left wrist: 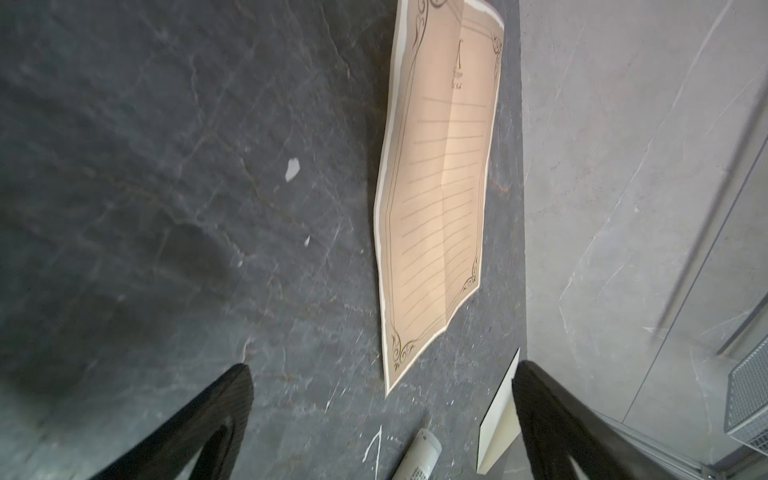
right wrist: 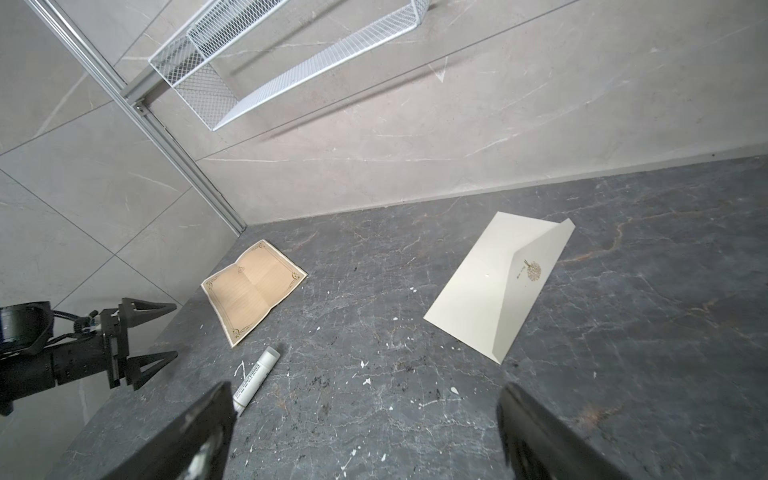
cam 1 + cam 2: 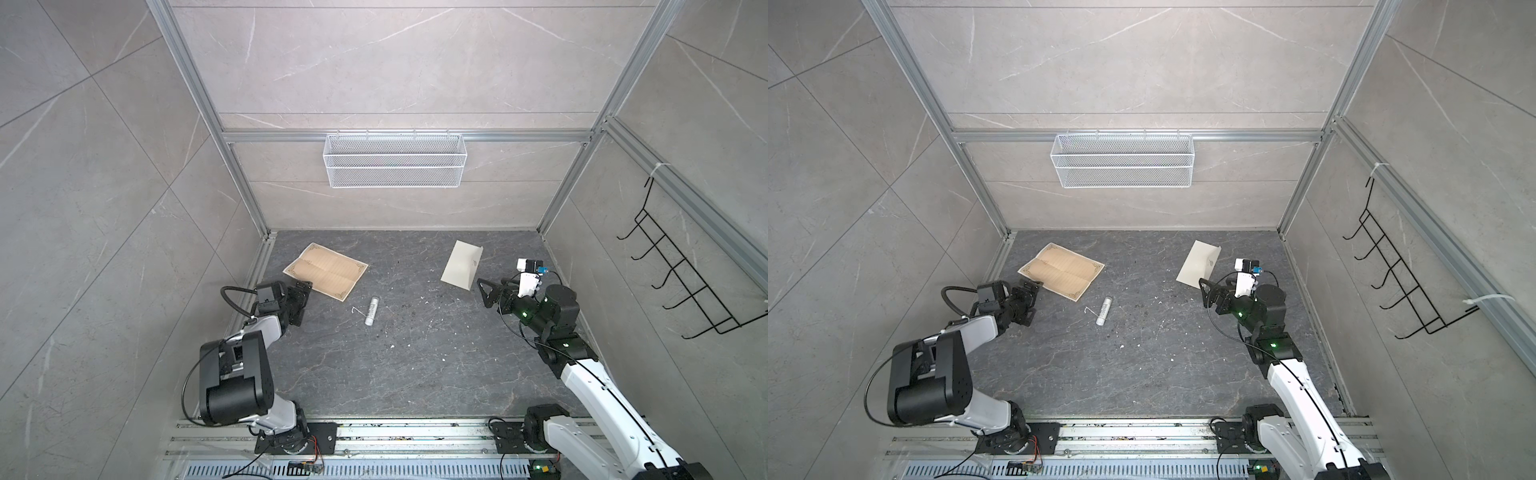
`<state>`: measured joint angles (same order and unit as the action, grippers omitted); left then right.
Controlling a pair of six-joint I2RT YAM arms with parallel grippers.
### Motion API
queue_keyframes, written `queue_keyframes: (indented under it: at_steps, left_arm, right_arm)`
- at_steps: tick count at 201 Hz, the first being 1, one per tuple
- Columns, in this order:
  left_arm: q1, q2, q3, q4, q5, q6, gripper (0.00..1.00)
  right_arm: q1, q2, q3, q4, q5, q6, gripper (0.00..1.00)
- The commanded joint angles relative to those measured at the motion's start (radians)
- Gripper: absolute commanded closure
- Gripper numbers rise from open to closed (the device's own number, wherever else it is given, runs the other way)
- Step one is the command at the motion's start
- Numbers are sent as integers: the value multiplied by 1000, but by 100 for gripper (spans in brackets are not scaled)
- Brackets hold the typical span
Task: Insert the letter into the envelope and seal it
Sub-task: 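Reach the left gripper to the beige letter while the right moves toward the envelope, then grasp the letter edge with the left gripper and lift it upright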
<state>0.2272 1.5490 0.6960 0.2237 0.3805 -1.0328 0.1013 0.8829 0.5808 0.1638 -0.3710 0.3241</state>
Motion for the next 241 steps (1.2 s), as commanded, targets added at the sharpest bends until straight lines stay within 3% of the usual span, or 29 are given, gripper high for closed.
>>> queue_keyframes:
  at_steps: [1,89,202,241]
  left_arm:
    - [21,54,63,71,73,31,1]
    - [31,266,230,83,106,58,12]
    - [34,419,356,55,127,69,22]
    - [34,465,391,81,144,48,30]
  right_arm:
    - [-2,11,-21,58,-38,13,1]
    - [-1,34,-40,126,-90,32,1]
    - [-1,61,-54,153,-117,39,1]
    - [-1,67,-55,154,-120,38,1]
